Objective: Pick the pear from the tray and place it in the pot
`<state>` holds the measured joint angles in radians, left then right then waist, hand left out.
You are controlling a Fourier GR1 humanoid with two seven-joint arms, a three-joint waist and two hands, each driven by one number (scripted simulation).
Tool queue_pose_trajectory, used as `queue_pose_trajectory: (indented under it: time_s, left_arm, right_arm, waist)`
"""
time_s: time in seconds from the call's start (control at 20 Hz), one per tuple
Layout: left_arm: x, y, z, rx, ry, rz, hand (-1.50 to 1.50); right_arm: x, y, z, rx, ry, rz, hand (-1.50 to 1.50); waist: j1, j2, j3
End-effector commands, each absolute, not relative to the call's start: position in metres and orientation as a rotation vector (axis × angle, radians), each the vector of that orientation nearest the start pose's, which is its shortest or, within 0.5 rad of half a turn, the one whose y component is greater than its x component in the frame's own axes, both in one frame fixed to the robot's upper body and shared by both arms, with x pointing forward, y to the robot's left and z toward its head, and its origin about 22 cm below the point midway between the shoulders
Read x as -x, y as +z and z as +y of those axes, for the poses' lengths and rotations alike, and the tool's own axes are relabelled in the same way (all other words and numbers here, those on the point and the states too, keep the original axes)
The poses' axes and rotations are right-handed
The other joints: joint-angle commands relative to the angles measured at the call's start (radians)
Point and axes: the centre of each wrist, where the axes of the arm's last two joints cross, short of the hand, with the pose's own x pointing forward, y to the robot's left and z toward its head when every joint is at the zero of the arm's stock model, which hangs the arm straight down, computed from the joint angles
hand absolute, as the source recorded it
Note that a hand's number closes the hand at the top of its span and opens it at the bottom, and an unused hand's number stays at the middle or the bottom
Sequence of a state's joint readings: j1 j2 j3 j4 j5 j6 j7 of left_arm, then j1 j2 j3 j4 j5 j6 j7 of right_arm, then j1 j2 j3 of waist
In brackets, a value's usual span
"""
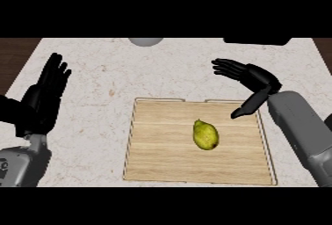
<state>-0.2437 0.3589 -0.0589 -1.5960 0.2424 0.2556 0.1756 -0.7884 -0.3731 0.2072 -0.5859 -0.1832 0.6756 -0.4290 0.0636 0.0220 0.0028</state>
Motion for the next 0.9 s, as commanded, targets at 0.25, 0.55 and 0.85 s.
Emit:
queue_pose_trajectory:
  time_s: [0.25, 0.55, 0.85]
  left_arm:
    - [-0.286, 0.092, 0.274, -0.149, 0.023, -1.636, 0.0]
    - [-0.282, 0.08, 0.271, -0.172, 0.048, -1.619, 0.0]
    - [-0.291, 0.088, 0.275, -0.184, 0.061, -1.62, 0.0]
  right_arm:
    - [-0.437, 0.103, -0.219, -0.607, 1.329, -1.259, -1.5]
    - [-0.42, 0.072, -0.169, -0.643, 1.539, -1.106, -1.5]
    - [-0.41, 0.064, -0.168, -0.692, 1.554, -1.097, -1.5]
  waist:
    - [0.002, -0.012, -0.002]
    - [-0.023, -0.013, -0.002]
    - [-0.056, -0.02, -0.002]
